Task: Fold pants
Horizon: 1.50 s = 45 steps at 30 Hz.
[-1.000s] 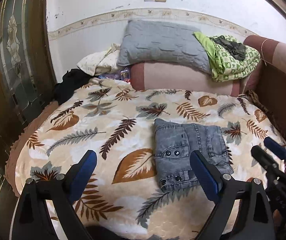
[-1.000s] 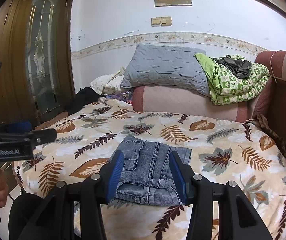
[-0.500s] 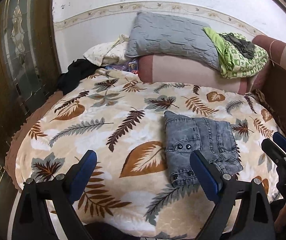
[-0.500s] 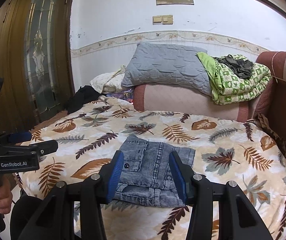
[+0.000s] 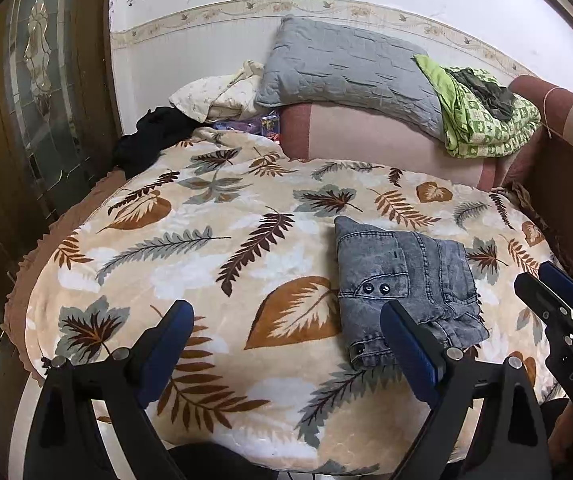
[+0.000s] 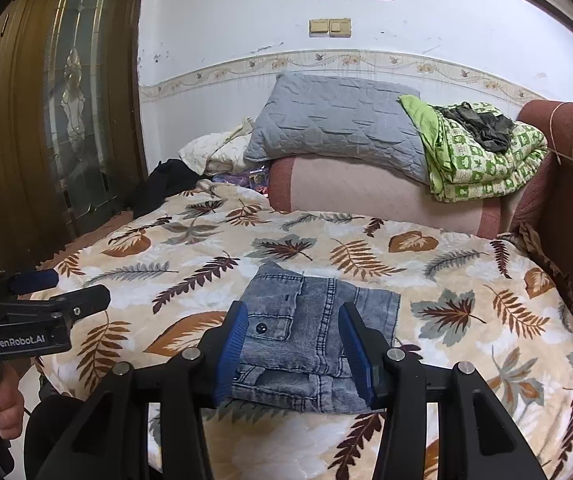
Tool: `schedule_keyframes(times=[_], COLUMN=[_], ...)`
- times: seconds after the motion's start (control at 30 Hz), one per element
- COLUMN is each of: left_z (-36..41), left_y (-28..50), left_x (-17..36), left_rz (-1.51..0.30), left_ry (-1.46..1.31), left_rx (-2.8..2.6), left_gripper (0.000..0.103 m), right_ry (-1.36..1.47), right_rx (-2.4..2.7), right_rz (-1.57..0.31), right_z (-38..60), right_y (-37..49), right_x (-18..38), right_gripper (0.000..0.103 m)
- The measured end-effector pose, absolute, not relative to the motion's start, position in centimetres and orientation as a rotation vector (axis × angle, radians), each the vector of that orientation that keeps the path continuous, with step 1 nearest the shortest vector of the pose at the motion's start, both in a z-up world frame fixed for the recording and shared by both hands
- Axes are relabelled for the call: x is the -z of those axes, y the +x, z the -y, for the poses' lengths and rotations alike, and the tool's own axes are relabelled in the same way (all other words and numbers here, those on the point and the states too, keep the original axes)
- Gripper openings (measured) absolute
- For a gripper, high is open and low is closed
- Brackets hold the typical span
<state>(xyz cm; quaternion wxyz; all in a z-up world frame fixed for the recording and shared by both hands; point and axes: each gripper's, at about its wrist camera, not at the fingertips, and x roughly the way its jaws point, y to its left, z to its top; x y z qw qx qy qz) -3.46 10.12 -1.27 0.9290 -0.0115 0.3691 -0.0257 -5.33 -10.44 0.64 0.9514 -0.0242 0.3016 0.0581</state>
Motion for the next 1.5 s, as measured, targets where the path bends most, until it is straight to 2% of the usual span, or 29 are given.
schedule_keyframes(times=[0.53,1.5], left_z=[-12.1,-8.6], left_y=[-3.1,-3.9], left_x=[1.4,-2.1], left_rz=[-0.732,-0.668], left_ry=[-0.019,0.061], left_rx=[0.0,0.066], left_gripper=[0.094,0.094], right_ry=[-0.086,-0.076], right_rx=[-0.144,-0.109], right_rz=[-0.632,-0.583], right_z=[7.9,10.4], right_y=[-4.6,-5.1], right_x=[-0.4,-1.1], right_gripper=[0.051,0.051])
